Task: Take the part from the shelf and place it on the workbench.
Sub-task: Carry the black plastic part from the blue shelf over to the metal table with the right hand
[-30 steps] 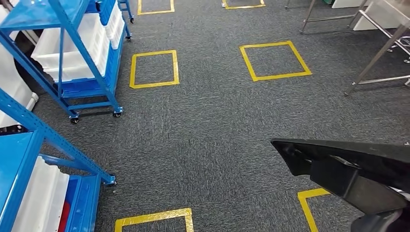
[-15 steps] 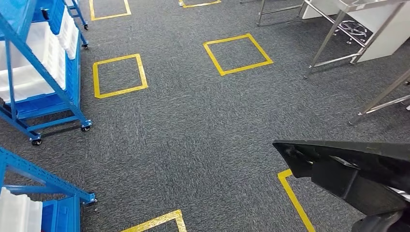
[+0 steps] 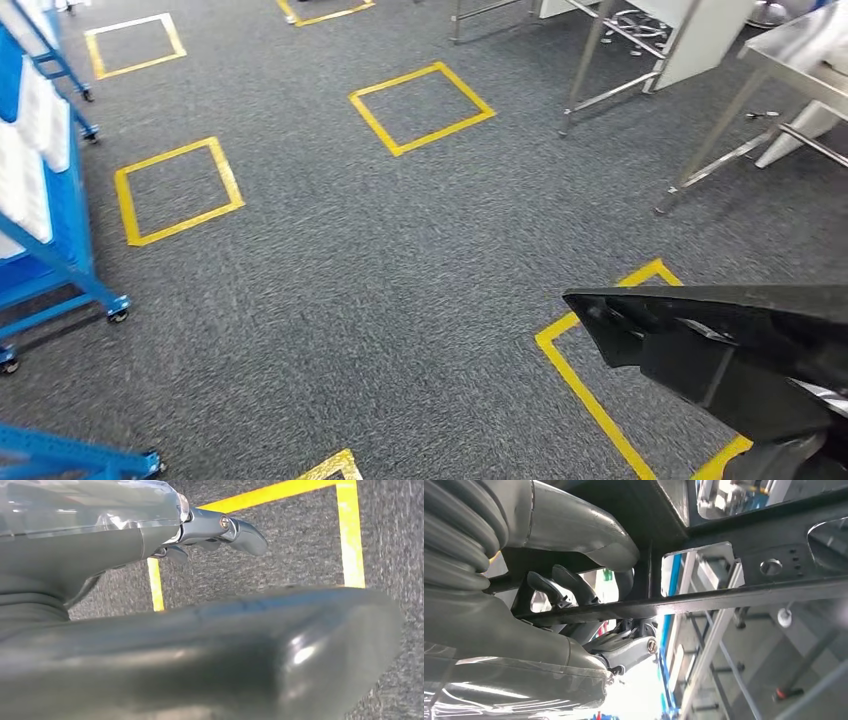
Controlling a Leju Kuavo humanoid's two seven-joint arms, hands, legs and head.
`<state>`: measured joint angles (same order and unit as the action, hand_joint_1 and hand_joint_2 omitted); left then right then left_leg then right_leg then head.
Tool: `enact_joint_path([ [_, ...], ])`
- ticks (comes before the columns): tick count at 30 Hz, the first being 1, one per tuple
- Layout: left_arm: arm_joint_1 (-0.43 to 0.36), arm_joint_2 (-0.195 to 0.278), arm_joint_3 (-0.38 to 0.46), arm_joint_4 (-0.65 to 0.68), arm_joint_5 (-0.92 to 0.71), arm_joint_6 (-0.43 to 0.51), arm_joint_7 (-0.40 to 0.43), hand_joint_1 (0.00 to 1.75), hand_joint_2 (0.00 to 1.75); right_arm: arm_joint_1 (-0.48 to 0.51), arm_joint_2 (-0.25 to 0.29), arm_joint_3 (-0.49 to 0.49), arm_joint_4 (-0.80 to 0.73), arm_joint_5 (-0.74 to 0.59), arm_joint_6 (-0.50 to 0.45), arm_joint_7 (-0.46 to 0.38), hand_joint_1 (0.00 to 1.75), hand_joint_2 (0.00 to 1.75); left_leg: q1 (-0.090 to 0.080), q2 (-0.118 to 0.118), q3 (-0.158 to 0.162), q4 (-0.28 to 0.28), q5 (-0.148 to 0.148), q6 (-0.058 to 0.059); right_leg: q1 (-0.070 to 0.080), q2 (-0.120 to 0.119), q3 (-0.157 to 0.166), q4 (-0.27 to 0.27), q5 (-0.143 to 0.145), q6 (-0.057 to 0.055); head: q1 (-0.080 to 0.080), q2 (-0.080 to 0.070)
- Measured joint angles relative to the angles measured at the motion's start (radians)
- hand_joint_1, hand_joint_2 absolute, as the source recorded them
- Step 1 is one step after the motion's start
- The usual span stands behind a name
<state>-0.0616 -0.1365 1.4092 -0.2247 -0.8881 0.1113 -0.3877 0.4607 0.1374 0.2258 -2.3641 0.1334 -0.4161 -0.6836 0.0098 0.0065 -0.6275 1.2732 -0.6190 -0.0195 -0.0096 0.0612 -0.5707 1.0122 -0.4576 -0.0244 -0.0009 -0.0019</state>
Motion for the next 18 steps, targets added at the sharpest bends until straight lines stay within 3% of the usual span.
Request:
enact_joint_path([
  [1, 0.000, 0.000, 0.000, 0.000, 0.000, 0.000, 0.000, 0.00, 0.00, 0.000, -0.001, 0.003, 0.000, 0.001, -0.005, 0.000, 1.75, 1.75, 0.002, -0.008, 0.021, -0.057, 0.042, 0.001, -0.001, 0.016, 0.000, 0.004, -0.002, 0.002, 0.000, 0.000],
  [3, 0.000, 0.001, 0.000, 0.000, -0.001, -0.001, 0.001, 0.00, 0.00, -0.001, -0.005, 0.009, 0.000, 0.005, -0.016, 0.001, 1.75, 1.75, 0.009, -0.063, 0.070, -0.188, 0.106, 0.002, -0.002, 0.045, -0.005, 0.016, -0.007, 0.011, 0.000, 0.000],
  [5, 0.000, 0.001, 0.000, 0.000, -0.002, -0.001, 0.003, 0.00, 0.00, -0.002, -0.010, 0.016, 0.001, 0.011, -0.030, 0.002, 1.75, 1.75, 0.010, -0.103, 0.087, -0.243, 0.120, 0.006, -0.004, 0.070, -0.016, 0.025, -0.008, 0.024, 0.001, 0.000],
  [7, -0.001, 0.001, 0.000, 0.000, -0.002, -0.002, 0.008, 0.00, 0.00, -0.001, -0.016, 0.022, 0.001, 0.016, -0.042, 0.002, 1.75, 1.75, 0.007, -0.083, 0.090, -0.249, 0.123, 0.017, -0.009, 0.095, -0.024, 0.023, -0.002, 0.040, 0.001, 0.000],
  [8, -0.003, 0.001, 0.000, 0.000, -0.001, -0.002, 0.010, 0.00, 0.00, 0.000, -0.020, 0.024, 0.002, 0.017, -0.047, 0.002, 1.75, 1.75, 0.007, -0.068, 0.093, -0.255, 0.127, 0.024, -0.009, 0.088, -0.028, 0.027, -0.004, 0.045, 0.001, 0.000],
  [9, -0.004, 0.001, 0.000, 0.000, -0.001, -0.002, 0.013, 0.00, 0.00, -0.001, -0.023, 0.025, 0.002, 0.018, -0.052, 0.002, 1.75, 1.75, 0.008, -0.053, 0.096, -0.262, 0.132, 0.031, -0.008, 0.063, -0.038, 0.046, -0.017, 0.050, 0.003, 0.000],
  [11, -0.003, 0.001, 0.000, 0.000, 0.001, -0.003, 0.018, 0.00, 0.00, -0.003, -0.031, 0.030, 0.003, 0.021, -0.059, 0.003, 1.75, 1.75, 0.006, -0.022, 0.099, -0.270, 0.136, 0.039, -0.004, -0.012, -0.084, 0.139, -0.072, 0.055, 0.007, 0.000],
  [12, 0.000, 0.001, 0.001, 0.000, 0.002, -0.002, 0.020, 0.00, 0.00, -0.005, -0.035, 0.033, 0.003, 0.021, -0.063, 0.003, 1.75, 1.75, 0.005, -0.005, 0.098, -0.271, 0.136, 0.041, -0.004, -0.036, -0.116, 0.204, -0.104, 0.058, 0.009, 0.000],
  [13, 0.001, 0.001, 0.001, 0.000, 0.002, -0.002, 0.022, 0.00, 0.00, -0.005, -0.038, 0.036, 0.003, 0.021, -0.066, 0.003, 1.75, 1.75, 0.003, 0.012, 0.098, -0.271, 0.135, 0.042, -0.005, -0.048, -0.143, 0.258, -0.123, 0.060, 0.009, 0.000],
  [14, 0.002, 0.001, 0.001, 0.000, 0.002, -0.002, 0.023, 0.00, 0.00, -0.005, -0.041, 0.037, 0.004, 0.022, -0.068, 0.003, 1.75, 1.75, 0.002, 0.028, 0.099, -0.271, 0.133, 0.043, -0.006, -0.054, -0.155, 0.284, -0.126, 0.061, 0.009, 0.000],
  [15, 0.002, 0.001, 0.001, 0.000, 0.002, -0.002, 0.024, 0.00, 0.00, -0.005, -0.044, 0.038, 0.004, 0.022, -0.069, 0.003, 1.75, 1.75, 0.002, 0.043, 0.101, -0.271, 0.131, 0.042, -0.006, -0.059, -0.150, 0.275, -0.110, 0.061, 0.009, 0.000],
  [16, 0.001, 0.001, 0.001, 0.000, 0.002, -0.001, 0.025, 0.00, 0.00, -0.005, -0.046, 0.039, 0.004, 0.022, -0.070, 0.003, 1.75, 1.75, 0.002, 0.057, 0.103, -0.271, 0.128, 0.041, -0.006, -0.068, -0.123, 0.229, -0.080, 0.060, 0.009, 0.000],
  [18, -0.001, 0.001, 0.001, 0.000, 0.001, -0.001, 0.025, 0.00, 0.00, -0.006, -0.050, 0.041, 0.004, 0.022, -0.070, 0.003, 1.75, 1.75, -0.001, 0.081, 0.112, -0.270, 0.121, 0.034, 0.001, -0.117, -0.046, 0.092, -0.024, 0.050, 0.009, 0.000],
])
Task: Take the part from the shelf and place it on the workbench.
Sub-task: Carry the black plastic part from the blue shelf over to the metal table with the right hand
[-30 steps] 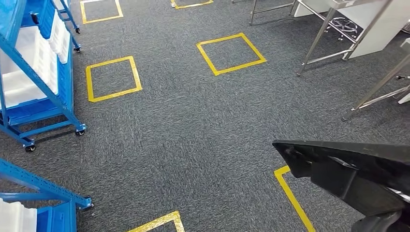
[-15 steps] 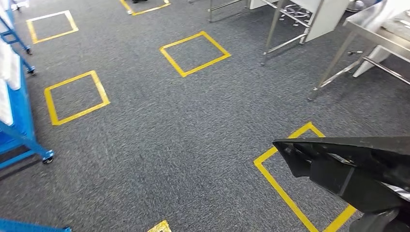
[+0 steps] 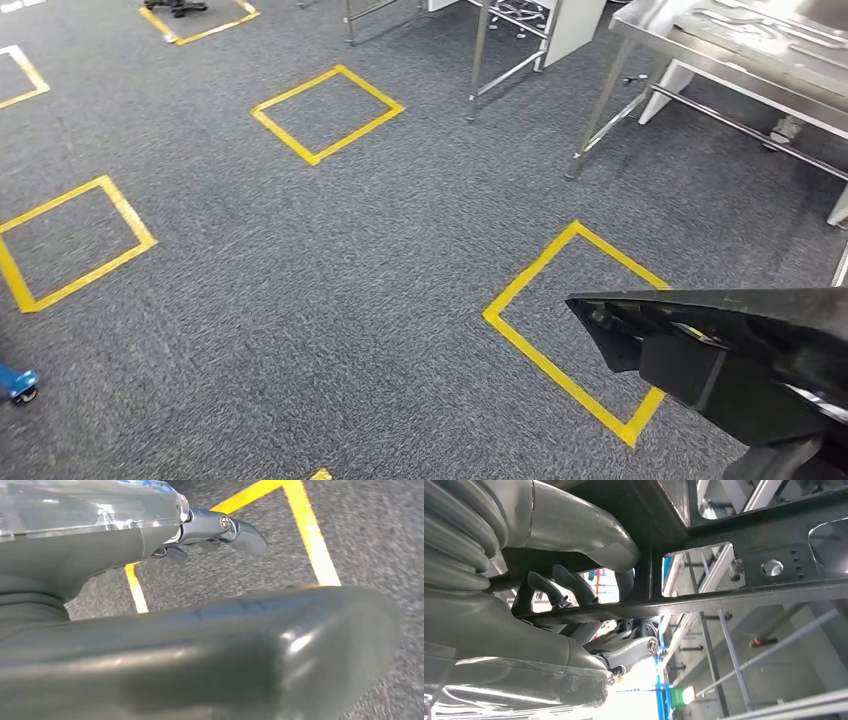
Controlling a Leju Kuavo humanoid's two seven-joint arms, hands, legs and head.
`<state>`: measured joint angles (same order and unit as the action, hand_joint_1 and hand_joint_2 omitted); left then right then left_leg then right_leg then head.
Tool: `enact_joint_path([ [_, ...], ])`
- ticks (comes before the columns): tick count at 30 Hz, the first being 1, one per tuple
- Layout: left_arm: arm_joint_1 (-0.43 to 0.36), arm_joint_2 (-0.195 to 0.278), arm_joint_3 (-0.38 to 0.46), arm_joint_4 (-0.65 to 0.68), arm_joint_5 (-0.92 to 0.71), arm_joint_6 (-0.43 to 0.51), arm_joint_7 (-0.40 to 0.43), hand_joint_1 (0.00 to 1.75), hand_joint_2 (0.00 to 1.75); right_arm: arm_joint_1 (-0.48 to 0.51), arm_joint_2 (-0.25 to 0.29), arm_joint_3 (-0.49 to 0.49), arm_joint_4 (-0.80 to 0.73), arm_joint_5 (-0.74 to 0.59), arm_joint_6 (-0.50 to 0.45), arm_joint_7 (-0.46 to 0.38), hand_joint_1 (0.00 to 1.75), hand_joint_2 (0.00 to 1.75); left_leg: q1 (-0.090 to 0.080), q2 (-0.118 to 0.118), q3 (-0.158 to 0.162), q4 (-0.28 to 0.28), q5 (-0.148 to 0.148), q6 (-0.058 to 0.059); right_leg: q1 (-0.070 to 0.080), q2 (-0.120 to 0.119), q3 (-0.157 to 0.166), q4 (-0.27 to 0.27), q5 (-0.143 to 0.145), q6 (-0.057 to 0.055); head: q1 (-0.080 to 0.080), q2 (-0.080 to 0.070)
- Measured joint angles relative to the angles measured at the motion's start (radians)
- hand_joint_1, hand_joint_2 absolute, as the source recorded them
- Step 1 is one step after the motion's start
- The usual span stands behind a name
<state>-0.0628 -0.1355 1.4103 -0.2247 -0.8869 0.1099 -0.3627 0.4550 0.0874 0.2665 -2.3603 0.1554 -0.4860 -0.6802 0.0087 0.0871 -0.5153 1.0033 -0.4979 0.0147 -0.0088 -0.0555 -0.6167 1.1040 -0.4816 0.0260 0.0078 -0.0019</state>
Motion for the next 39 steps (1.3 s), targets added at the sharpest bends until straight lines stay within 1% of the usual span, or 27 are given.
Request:
enact_joint_path([
  [2, -0.001, 0.000, 0.000, 0.000, -0.001, -0.003, -0.002, 0.00, 0.00, -0.001, -0.003, 0.001, 0.000, 0.001, 0.000, 0.000, 1.75, 1.75, -0.005, 0.020, 0.009, 0.001, -0.008, -0.010, 0.010, -0.033, 0.039, -0.074, 0.015, -0.015, -0.001, 0.000],
  [4, -0.003, 0.000, 0.000, 0.000, -0.002, -0.010, -0.006, 0.00, 0.00, 0.000, -0.004, 0.001, 0.000, 0.002, -0.001, 0.000, 1.75, 1.75, -0.007, 0.043, 0.017, -0.001, -0.013, -0.019, 0.013, -0.013, 0.038, -0.079, 0.013, -0.028, -0.002, 0.000],
  [5, -0.006, 0.000, 0.000, 0.000, -0.003, -0.014, -0.009, 0.00, 0.00, 0.000, -0.005, 0.002, 0.000, 0.003, -0.002, 0.000, 1.75, 1.75, -0.005, 0.041, 0.021, 0.002, -0.019, -0.025, 0.010, 0.000, 0.039, -0.082, 0.015, -0.034, -0.002, 0.000],
  [7, -0.009, 0.001, 0.000, 0.000, -0.005, -0.021, -0.013, 0.00, 0.00, 0.000, -0.006, 0.006, 0.000, 0.005, -0.002, 0.001, 1.75, 1.75, -0.002, -0.004, 0.004, 0.051, -0.055, -0.033, 0.003, 0.025, 0.043, -0.091, 0.021, -0.046, -0.005, 0.000],
  [9, -0.007, 0.001, 0.000, 0.000, -0.007, -0.024, -0.019, 0.00, 0.00, -0.001, -0.006, 0.011, 0.001, 0.007, -0.002, 0.002, 1.75, 1.75, 0.002, -0.062, -0.055, 0.173, -0.119, -0.037, 0.001, 0.049, 0.043, -0.093, 0.023, -0.055, -0.009, 0.000],
  [10, -0.005, 0.001, 0.000, 0.000, -0.002, -0.023, -0.025, 0.00, 0.00, -0.003, -0.007, 0.014, 0.002, 0.004, 0.003, 0.002, 1.75, 1.75, 0.002, -0.072, -0.088, 0.237, -0.143, -0.038, 0.001, 0.064, 0.042, -0.092, 0.023, -0.056, -0.010, 0.000],
  [11, -0.004, 0.001, 0.002, 0.000, 0.010, -0.019, -0.033, 0.00, 0.00, -0.007, -0.008, 0.019, 0.005, -0.002, 0.017, 0.000, 1.75, 1.75, 0.002, -0.076, -0.110, 0.277, -0.149, -0.039, 0.002, 0.080, 0.041, -0.090, 0.023, -0.057, -0.010, 0.000],
  [12, -0.003, 0.001, 0.007, 0.000, 0.026, -0.013, -0.040, 0.00, 0.00, -0.016, -0.008, 0.025, 0.010, -0.010, 0.040, -0.004, 1.75, 1.75, 0.002, -0.078, -0.118, 0.281, -0.133, -0.039, 0.002, 0.098, 0.041, -0.087, 0.023, -0.057, -0.010, 0.000],
  [14, -0.006, 0.001, 0.023, 0.000, 0.062, -0.003, -0.047, 0.00, 0.00, -0.051, -0.008, 0.038, 0.029, -0.023, 0.093, -0.011, 1.75, 1.75, 0.003, -0.094, -0.084, 0.181, -0.055, -0.035, 0.002, 0.133, 0.041, -0.081, 0.021, -0.055, -0.010, 0.000],
  [16, -0.011, 0.001, 0.039, 0.000, 0.079, 0.001, -0.045, 0.00, 0.00, -0.081, -0.005, 0.045, 0.050, -0.025, 0.125, -0.013, 1.75, 1.75, 0.004, -0.145, -0.040, 0.062, -0.002, -0.027, 0.002, 0.160, 0.037, -0.073, 0.018, -0.047, -0.010, 0.000],
  [18, -0.014, 0.001, 0.050, 0.000, 0.087, 0.007, -0.044, 0.00, 0.00, -0.095, -0.001, 0.048, 0.066, -0.025, 0.139, -0.014, 1.75, 1.75, 0.001, -0.172, -0.027, 0.022, 0.003, -0.020, -0.001, 0.180, 0.029, -0.068, 0.018, -0.033, -0.010, 0.000],
  [20, -0.017, 0.000, 0.057, 0.000, 0.091, 0.023, -0.046, 0.00, 0.00, -0.100, 0.002, 0.049, 0.072, -0.025, 0.152, -0.014, 1.75, 1.75, 0.000, -0.149, -0.023, 0.014, 0.010, -0.010, -0.006, 0.194, 0.022, -0.068, 0.021, -0.019, -0.010, 0.000],
  [21, -0.017, 0.000, 0.059, 0.000, 0.090, 0.031, -0.047, 0.00, 0.00, -0.100, 0.004, 0.049, 0.074, -0.025, 0.159, -0.014, 1.75, 1.75, 0.002, -0.137, -0.020, 0.007, 0.014, -0.003, -0.006, 0.180, 0.017, -0.059, 0.015, -0.014, -0.008, 0.000],
  [22, -0.017, -0.001, 0.060, 0.000, 0.087, 0.035, -0.047, 0.00, 0.00, -0.101, 0.006, 0.049, 0.074, -0.025, 0.166, -0.014, 1.75, 1.75, 0.004, -0.122, -0.017, 0.000, 0.019, 0.003, -0.005, 0.153, 0.003, -0.032, -0.003, -0.009, -0.005, 0.000],
  [24, -0.014, -0.001, 0.061, 0.000, 0.081, 0.031, -0.047, 0.00, 0.00, -0.104, 0.008, 0.049, 0.077, -0.025, 0.176, -0.014, 1.75, 1.75, 0.004, -0.093, -0.015, -0.008, 0.021, 0.011, -0.004, 0.087, -0.053, 0.077, -0.062, 0.000, 0.000, 0.000],
  [25, -0.012, -0.001, 0.061, 0.000, 0.078, 0.026, -0.047, 0.00, 0.00, -0.105, 0.008, 0.049, 0.079, -0.026, 0.179, -0.014, 1.75, 1.75, 0.003, -0.077, -0.015, -0.008, 0.019, 0.012, -0.006, 0.070, -0.087, 0.142, -0.090, 0.004, 0.002, 0.000],
  [26, -0.011, -0.001, 0.061, 0.000, 0.076, 0.021, -0.047, 0.00, 0.00, -0.105, 0.008, 0.049, 0.082, -0.027, 0.182, -0.014, 1.75, 1.75, 0.002, -0.063, -0.014, -0.008, 0.017, 0.011, -0.008, 0.064, -0.111, 0.186, -0.101, 0.008, 0.002, 0.000],
  [27, -0.012, -0.001, 0.061, 0.000, 0.075, 0.017, -0.047, 0.00, 0.00, -0.105, 0.009, 0.049, 0.085, -0.028, 0.183, -0.014, 1.75, 1.75, 0.002, -0.048, -0.012, -0.008, 0.015, 0.011, -0.011, 0.060, -0.119, 0.198, -0.094, 0.010, 0.002, 0.000],
  [28, -0.013, -0.001, 0.061, 0.000, 0.073, 0.014, -0.047, 0.00, 0.00, -0.105, 0.009, 0.049, 0.087, -0.029, 0.184, -0.014, 1.75, 1.75, 0.002, -0.034, -0.009, -0.008, 0.012, 0.009, -0.012, 0.055, -0.105, 0.171, -0.069, 0.011, 0.002, 0.000],
  [29, -0.013, -0.001, 0.061, 0.000, 0.072, 0.012, -0.048, 0.00, 0.00, -0.105, 0.010, 0.049, 0.089, -0.030, 0.184, -0.014, 1.75, 1.75, 0.002, -0.021, -0.004, -0.008, 0.008, 0.006, -0.013, 0.043, -0.071, 0.108, -0.032, 0.010, 0.002, 0.000],
  [30, -0.014, -0.001, 0.061, 0.000, 0.070, 0.010, -0.048, 0.00, 0.00, -0.106, 0.011, 0.049, 0.090, -0.030, 0.185, -0.014, 1.75, 1.75, 0.001, -0.009, 0.002, -0.007, 0.003, 0.002, -0.010, 0.018, -0.032, 0.034, -0.003, 0.006, 0.002, 0.000],
  [32, -0.015, -0.001, 0.061, 0.000, 0.068, 0.007, -0.048, 0.00, 0.00, -0.107, 0.013, 0.049, 0.092, -0.031, 0.188, -0.014, 1.75, 1.75, -0.004, 0.010, 0.011, -0.007, -0.007, -0.009, -0.001, -0.017, 0.022, -0.065, 0.026, -0.008, 0.001, 0.000],
  [33, -0.016, -0.001, 0.061, 0.000, 0.067, 0.007, -0.048, 0.00, 0.00, -0.108, 0.015, 0.049, 0.093, -0.031, 0.190, -0.014, 1.75, 1.75, -0.006, 0.019, 0.015, -0.007, -0.010, -0.014, 0.004, -0.021, 0.027, -0.078, 0.023, -0.015, 0.000, 0.000],
  [35, -0.020, -0.001, 0.061, 0.000, 0.064, 0.006, -0.047, 0.00, 0.00, -0.107, 0.017, 0.049, 0.095, -0.031, 0.193, -0.015, 1.75, 1.75, -0.007, 0.036, 0.022, -0.008, -0.017, -0.024, 0.004, 0.005, 0.026, -0.081, 0.024, -0.028, -0.001, 0.000],
  [36, -0.022, -0.001, 0.061, 0.000, 0.061, 0.006, -0.046, 0.00, 0.00, -0.106, 0.018, 0.049, 0.095, -0.031, 0.193, -0.015, 1.75, 1.75, -0.005, 0.025, 0.024, -0.002, -0.025, -0.030, 0.002, 0.017, 0.027, -0.085, 0.025, -0.034, -0.001, 0.000],
  [37, -0.023, -0.001, 0.061, 0.000, 0.053, 0.004, -0.048, 0.00, 0.00, -0.105, 0.021, 0.048, 0.096, -0.026, 0.187, -0.015, 1.75, 1.75, -0.003, 0.001, 0.015, 0.023, -0.043, -0.035, -0.001, 0.029, 0.030, -0.089, 0.027, -0.041, -0.002, 0.000],
  [39, -0.019, -0.001, 0.053, 0.000, 0.025, -0.005, -0.059, 0.00, 0.00, -0.096, 0.030, 0.046, 0.092, -0.007, 0.155, -0.015, 1.75, 1.75, 0.001, -0.058, -0.035, 0.133, -0.104, -0.041, -0.004, 0.051, 0.033, -0.092, 0.029, -0.050, -0.004, 0.000],
])
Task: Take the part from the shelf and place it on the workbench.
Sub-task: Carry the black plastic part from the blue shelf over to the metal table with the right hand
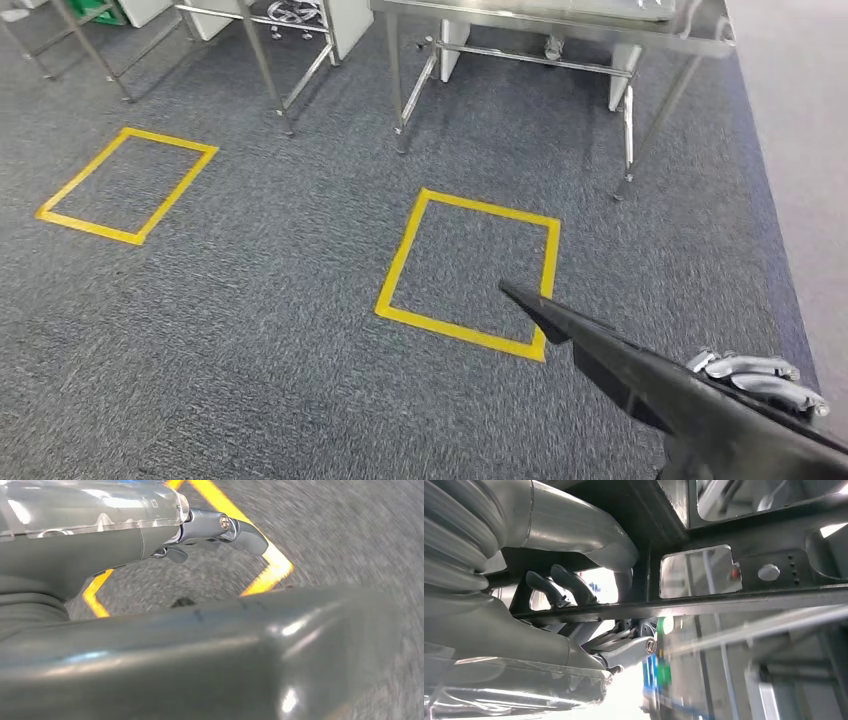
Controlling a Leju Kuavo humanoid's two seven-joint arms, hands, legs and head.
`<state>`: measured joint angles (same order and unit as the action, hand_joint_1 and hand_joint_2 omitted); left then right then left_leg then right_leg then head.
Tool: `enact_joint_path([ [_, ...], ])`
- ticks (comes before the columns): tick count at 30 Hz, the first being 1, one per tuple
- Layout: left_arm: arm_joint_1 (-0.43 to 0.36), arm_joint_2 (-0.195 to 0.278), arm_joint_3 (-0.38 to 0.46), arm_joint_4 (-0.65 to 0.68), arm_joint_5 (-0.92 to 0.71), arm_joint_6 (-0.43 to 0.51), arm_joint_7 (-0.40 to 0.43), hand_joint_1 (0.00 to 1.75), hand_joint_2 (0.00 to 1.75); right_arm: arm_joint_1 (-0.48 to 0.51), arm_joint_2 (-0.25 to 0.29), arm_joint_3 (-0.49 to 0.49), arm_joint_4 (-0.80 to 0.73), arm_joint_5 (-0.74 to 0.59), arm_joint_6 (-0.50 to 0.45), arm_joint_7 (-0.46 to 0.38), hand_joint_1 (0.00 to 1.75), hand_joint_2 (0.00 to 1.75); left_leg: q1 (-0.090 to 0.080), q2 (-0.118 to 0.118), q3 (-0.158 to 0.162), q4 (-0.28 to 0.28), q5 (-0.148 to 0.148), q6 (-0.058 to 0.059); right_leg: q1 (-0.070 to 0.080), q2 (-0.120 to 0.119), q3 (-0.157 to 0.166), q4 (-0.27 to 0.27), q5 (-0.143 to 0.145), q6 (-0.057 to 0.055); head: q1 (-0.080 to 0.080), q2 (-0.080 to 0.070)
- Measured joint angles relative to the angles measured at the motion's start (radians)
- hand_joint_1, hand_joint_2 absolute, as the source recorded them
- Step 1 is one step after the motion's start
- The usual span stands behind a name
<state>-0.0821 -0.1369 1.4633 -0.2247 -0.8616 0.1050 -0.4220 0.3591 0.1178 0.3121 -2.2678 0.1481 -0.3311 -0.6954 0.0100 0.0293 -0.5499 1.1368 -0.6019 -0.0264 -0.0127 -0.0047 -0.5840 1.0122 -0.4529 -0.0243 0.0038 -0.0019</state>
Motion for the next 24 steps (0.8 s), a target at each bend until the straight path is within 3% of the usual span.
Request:
enact_joint_path([
  [2, 0.007, 0.000, -0.015, 0.000, -0.030, -0.012, -0.016, 0.00, 0.00, 0.030, 0.007, -0.008, -0.017, 0.012, -0.038, 0.000, 1.75, 1.75, 0.001, -0.019, -0.068, 0.130, -0.048, -0.003, 0.001, 0.027, 0.000, 0.002, -0.002, -0.004, -0.001, 0.000],
  [3, 0.011, -0.001, -0.022, 0.000, -0.038, -0.017, -0.022, 0.00, 0.00, 0.047, 0.007, -0.014, -0.030, 0.012, -0.048, 0.000, 1.75, 1.75, 0.001, -0.021, -0.085, 0.155, -0.044, -0.004, 0.001, 0.042, 0.001, 0.004, -0.003, -0.004, -0.001, 0.000],
  [4, 0.013, -0.001, -0.028, 0.000, -0.043, -0.021, -0.026, 0.00, 0.00, 0.062, 0.007, -0.019, -0.043, 0.010, -0.054, 0.000, 1.75, 1.75, 0.002, -0.022, -0.085, 0.140, -0.018, -0.003, 0.001, 0.059, 0.002, 0.007, -0.005, -0.003, -0.001, 0.000],
  [5, 0.015, -0.001, -0.032, 0.000, -0.046, -0.023, -0.029, 0.00, 0.00, 0.072, 0.007, -0.023, -0.053, 0.009, -0.056, 0.000, 1.75, 1.75, 0.003, -0.028, -0.065, 0.086, 0.022, -0.002, 0.000, 0.076, 0.003, 0.010, -0.007, -0.001, -0.001, 0.000],
  [7, 0.017, -0.002, -0.039, -0.001, -0.048, -0.025, -0.032, 0.00, 0.00, 0.084, 0.008, -0.027, -0.068, 0.008, -0.060, 0.000, 1.75, 1.75, 0.008, -0.073, -0.013, -0.048, 0.089, 0.004, 0.000, 0.108, 0.003, 0.018, -0.012, 0.006, -0.001, 0.000],
  [9, 0.017, -0.004, -0.047, -0.002, -0.052, -0.023, -0.036, 0.00, 0.00, 0.091, 0.008, -0.031, -0.074, 0.011, -0.066, 0.001, 1.75, 1.75, 0.008, -0.108, 0.010, -0.112, 0.103, 0.012, -0.002, 0.133, -0.003, 0.023, -0.014, 0.019, -0.001, 0.000],
  [11, 0.016, -0.007, -0.053, -0.003, -0.058, -0.020, -0.039, 0.00, 0.00, 0.099, 0.008, -0.034, -0.075, 0.025, -0.087, 0.002, 1.75, 1.75, 0.005, -0.095, 0.014, -0.118, 0.103, 0.022, -0.004, 0.152, -0.009, 0.020, -0.010, 0.033, -0.002, 0.000],
  [12, 0.014, -0.009, -0.056, -0.005, -0.062, -0.018, -0.039, 0.00, 0.00, 0.104, 0.008, -0.037, -0.076, 0.034, -0.102, 0.003, 1.75, 1.75, 0.006, -0.085, 0.018, -0.123, 0.107, 0.029, -0.005, 0.139, -0.011, 0.024, -0.012, 0.039, -0.001, 0.000],
  [13, 0.015, -0.012, -0.057, -0.006, -0.065, -0.015, -0.039, 0.00, 0.00, 0.108, 0.008, -0.041, -0.076, 0.045, -0.117, 0.004, 1.75, 1.75, 0.007, -0.074, 0.021, -0.129, 0.111, 0.036, -0.004, 0.112, -0.019, 0.041, -0.023, 0.043, 0.001, 0.000],
  [15, 0.019, -0.016, -0.061, -0.009, -0.075, -0.011, -0.041, 0.00, 0.00, 0.114, 0.009, -0.048, -0.074, 0.068, -0.143, 0.007, 1.75, 1.75, 0.009, -0.053, 0.024, -0.136, 0.115, 0.045, -0.003, 0.040, -0.061, 0.131, -0.078, 0.050, 0.005, 0.000],
  [17, 0.025, -0.021, -0.069, -0.011, -0.087, -0.008, -0.048, 0.00, 0.00, 0.124, 0.012, -0.052, -0.068, 0.094, -0.172, 0.008, 1.75, 1.75, 0.007, -0.035, 0.023, -0.136, 0.111, 0.047, -0.004, 0.013, -0.121, 0.252, -0.132, 0.057, 0.006, 0.000],
  [18, 0.027, -0.025, -0.073, -0.011, -0.094, -0.008, -0.053, 0.00, 0.00, 0.130, 0.014, -0.055, -0.065, 0.108, -0.188, 0.008, 1.75, 1.75, 0.007, -0.027, 0.024, -0.136, 0.108, 0.047, -0.006, 0.010, -0.136, 0.281, -0.134, 0.060, 0.006, 0.000],
  [19, 0.028, -0.029, -0.078, -0.011, -0.100, -0.008, -0.059, 0.00, 0.00, 0.137, 0.017, -0.057, -0.062, 0.121, -0.202, 0.008, 1.75, 1.75, 0.007, -0.022, 0.026, -0.136, 0.104, 0.046, -0.007, 0.009, -0.131, 0.273, -0.118, 0.061, 0.006, 0.000],
  [20, 0.027, -0.033, -0.082, -0.011, -0.098, -0.008, -0.065, 0.00, 0.00, 0.142, 0.020, -0.059, -0.059, 0.130, -0.210, 0.007, 1.75, 1.75, 0.007, -0.018, 0.031, -0.136, 0.100, 0.043, -0.009, 0.008, -0.107, 0.229, -0.086, 0.060, 0.006, 0.000],
  [22, 0.026, -0.033, -0.082, -0.011, -0.069, -0.016, -0.067, 0.00, 0.00, 0.130, 0.026, -0.062, -0.048, 0.136, -0.206, 0.007, 1.75, 1.75, 0.006, -0.011, 0.042, -0.136, 0.091, 0.035, -0.007, 0.002, -0.033, 0.093, -0.029, 0.054, 0.006, 0.000],
  [24, 0.023, -0.023, -0.073, -0.011, -0.033, -0.034, -0.061, 0.00, 0.00, 0.096, 0.029, -0.063, -0.023, 0.145, -0.195, 0.012, 1.75, 1.75, 0.004, -0.005, 0.048, -0.136, 0.083, 0.024, 0.000, -0.001, 0.005, 0.021, -0.019, 0.041, 0.006, 0.000],
])
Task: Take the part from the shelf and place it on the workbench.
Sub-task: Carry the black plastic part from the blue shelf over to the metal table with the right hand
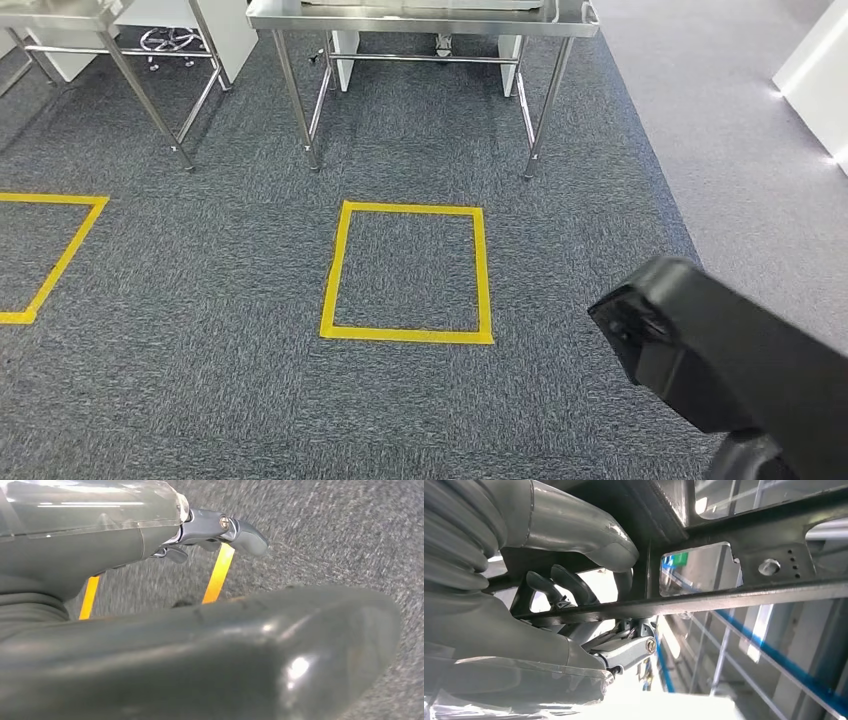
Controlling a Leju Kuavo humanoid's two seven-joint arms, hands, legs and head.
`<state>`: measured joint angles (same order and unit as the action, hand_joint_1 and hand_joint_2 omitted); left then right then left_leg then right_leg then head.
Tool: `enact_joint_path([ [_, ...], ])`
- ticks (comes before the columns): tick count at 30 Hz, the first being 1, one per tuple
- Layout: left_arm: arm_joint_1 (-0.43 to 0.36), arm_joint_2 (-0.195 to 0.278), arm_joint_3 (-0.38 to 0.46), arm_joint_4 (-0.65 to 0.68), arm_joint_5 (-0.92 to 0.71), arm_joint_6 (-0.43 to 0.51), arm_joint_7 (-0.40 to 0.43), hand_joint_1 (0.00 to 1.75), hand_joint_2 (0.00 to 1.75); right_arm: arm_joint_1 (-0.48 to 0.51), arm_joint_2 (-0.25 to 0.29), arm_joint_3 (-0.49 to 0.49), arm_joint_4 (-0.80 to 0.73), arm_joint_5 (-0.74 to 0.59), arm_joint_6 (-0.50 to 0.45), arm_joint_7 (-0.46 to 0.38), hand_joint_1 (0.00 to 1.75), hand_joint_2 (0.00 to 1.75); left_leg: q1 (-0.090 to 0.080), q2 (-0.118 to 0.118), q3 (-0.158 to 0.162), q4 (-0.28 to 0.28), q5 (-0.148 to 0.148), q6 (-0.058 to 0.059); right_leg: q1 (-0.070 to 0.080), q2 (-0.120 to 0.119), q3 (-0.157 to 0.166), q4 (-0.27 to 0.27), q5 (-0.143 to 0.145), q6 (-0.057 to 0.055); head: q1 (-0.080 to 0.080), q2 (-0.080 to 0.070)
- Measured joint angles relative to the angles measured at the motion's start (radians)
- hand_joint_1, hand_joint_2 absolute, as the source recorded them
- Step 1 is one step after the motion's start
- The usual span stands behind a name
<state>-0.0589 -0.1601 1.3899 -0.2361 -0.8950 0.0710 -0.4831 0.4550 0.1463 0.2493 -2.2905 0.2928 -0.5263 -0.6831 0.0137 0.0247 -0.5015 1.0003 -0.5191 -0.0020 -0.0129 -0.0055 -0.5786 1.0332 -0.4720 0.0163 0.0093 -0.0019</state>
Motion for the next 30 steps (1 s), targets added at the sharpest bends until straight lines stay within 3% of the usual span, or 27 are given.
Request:
enact_joint_path([
  [3, -0.004, 0.016, 0.004, -0.001, 0.010, -0.016, 0.005, 0.00, 0.00, -0.029, 0.006, -0.001, 0.035, 0.026, -0.008, 0.022, 1.75, 1.75, 0.001, 0.002, 0.011, -0.003, -0.008, -0.018, 0.004, 0.003, 0.009, -0.010, -0.011, -0.020, -0.001, 0.000],
  [5, -0.003, 0.023, 0.005, -0.003, 0.009, -0.016, 0.006, 0.00, 0.00, -0.041, 0.010, -0.003, 0.050, 0.038, -0.013, 0.038, 1.75, 1.75, 0.002, -0.005, -0.007, 0.044, -0.031, -0.026, -0.001, 0.004, 0.024, -0.020, -0.014, -0.034, -0.004, 0.000],
  [8, 0.002, 0.031, 0.010, -0.005, 0.008, -0.017, 0.010, 0.00, 0.00, -0.059, 0.012, -0.012, 0.073, 0.065, -0.018, 0.078, 1.75, 1.75, 0.004, -0.015, -0.128, 0.246, -0.100, -0.032, 0.002, 0.006, 0.045, -0.023, -0.031, -0.050, -0.010, 0.000],
  [9, 0.004, 0.033, 0.012, -0.005, 0.007, -0.018, 0.013, 0.00, 0.00, -0.065, 0.012, -0.019, 0.083, 0.076, -0.020, 0.093, 1.75, 1.75, 0.004, -0.015, -0.165, 0.292, -0.101, -0.032, 0.003, 0.009, 0.054, -0.022, -0.039, -0.051, -0.010, 0.000],
  [10, 0.006, 0.035, 0.014, -0.005, 0.006, -0.018, 0.015, 0.00, 0.00, -0.072, 0.012, -0.029, 0.094, 0.084, -0.022, 0.109, 1.75, 1.75, 0.004, -0.016, -0.186, 0.301, -0.081, -0.031, 0.005, 0.013, 0.065, -0.022, -0.047, -0.051, -0.010, 0.000],
  [12, 0.008, 0.040, 0.018, -0.005, 0.004, -0.021, 0.018, 0.00, 0.00, -0.092, 0.012, -0.053, 0.117, 0.094, -0.022, 0.136, 1.75, 1.75, 0.003, -0.016, -0.170, 0.202, 0.017, -0.024, 0.007, 0.019, 0.094, -0.022, -0.068, -0.049, -0.010, 0.000],
  [14, 0.007, 0.047, 0.020, -0.005, 0.003, -0.023, 0.020, 0.00, 0.00, -0.117, 0.011, -0.079, 0.141, 0.098, -0.015, 0.159, 1.75, 1.75, -0.003, -0.017, -0.127, 0.084, 0.080, -0.012, 0.009, 0.024, 0.117, -0.024, -0.089, -0.040, -0.008, 0.000],
  [18, 0.002, 0.059, 0.021, -0.005, 0.005, -0.025, 0.023, 0.00, 0.00, -0.156, 0.009, -0.118, 0.175, 0.101, -0.003, 0.179, 1.75, 1.75, -0.011, -0.018, -0.089, 0.022, 0.065, 0.009, 0.006, 0.023, 0.130, -0.020, -0.094, -0.015, -0.008, 0.000],
  [20, 0.002, 0.063, 0.021, -0.005, 0.006, -0.026, 0.023, 0.00, 0.00, -0.168, 0.008, -0.130, 0.185, 0.102, -0.002, 0.179, 1.75, 1.75, -0.005, -0.020, -0.062, 0.000, 0.059, 0.020, 0.003, 0.019, 0.106, 0.036, -0.093, -0.004, -0.006, 0.000],
  [23, 0.002, 0.065, 0.022, -0.005, 0.005, -0.026, 0.023, 0.00, 0.00, -0.178, 0.006, -0.143, 0.196, 0.104, -0.002, 0.180, 1.75, 1.75, -0.002, -0.021, -0.027, -0.015, 0.042, 0.026, -0.004, 0.015, -0.017, 0.204, -0.146, 0.013, -0.002, 0.000],
  [25, 0.003, 0.065, 0.022, -0.005, 0.004, -0.027, 0.024, 0.00, 0.00, -0.184, 0.003, -0.153, 0.205, 0.109, -0.003, 0.190, 1.75, 1.75, 0.001, -0.022, -0.002, -0.016, 0.021, 0.021, -0.011, 0.013, -0.084, 0.246, -0.170, 0.020, -0.002, 0.000],
  [26, 0.004, 0.065, 0.022, -0.005, 0.004, -0.029, 0.026, 0.00, 0.00, -0.192, 0.001, -0.161, 0.212, 0.113, -0.002, 0.200, 1.75, 1.75, 0.004, -0.023, 0.015, -0.016, 0.008, 0.017, -0.014, 0.012, -0.096, 0.223, -0.155, 0.023, -0.001, 0.000],
  [27, 0.004, 0.065, 0.023, -0.005, 0.004, -0.031, 0.028, 0.00, 0.00, -0.202, -0.003, -0.171, 0.221, 0.117, 0.000, 0.212, 1.75, 1.75, 0.007, -0.024, 0.033, -0.016, -0.005, 0.011, -0.017, 0.009, -0.095, 0.175, -0.116, 0.027, -0.001, 0.000],
  [29, 0.004, 0.067, 0.024, -0.005, 0.004, -0.035, 0.032, 0.00, 0.00, -0.228, -0.012, -0.195, 0.245, 0.120, 0.010, 0.233, 1.75, 1.75, 0.011, -0.023, 0.062, -0.015, -0.031, -0.001, -0.021, -0.003, -0.084, 0.066, -0.002, 0.031, 0.001, 0.000],
  [30, 0.002, 0.068, 0.025, -0.005, 0.001, -0.038, 0.034, 0.00, 0.00, -0.240, -0.016, -0.208, 0.257, 0.123, 0.014, 0.241, 1.75, 1.75, 0.010, -0.022, 0.070, -0.016, -0.042, -0.009, -0.020, -0.006, -0.082, 0.035, 0.036, 0.025, 0.002, 0.000],
])
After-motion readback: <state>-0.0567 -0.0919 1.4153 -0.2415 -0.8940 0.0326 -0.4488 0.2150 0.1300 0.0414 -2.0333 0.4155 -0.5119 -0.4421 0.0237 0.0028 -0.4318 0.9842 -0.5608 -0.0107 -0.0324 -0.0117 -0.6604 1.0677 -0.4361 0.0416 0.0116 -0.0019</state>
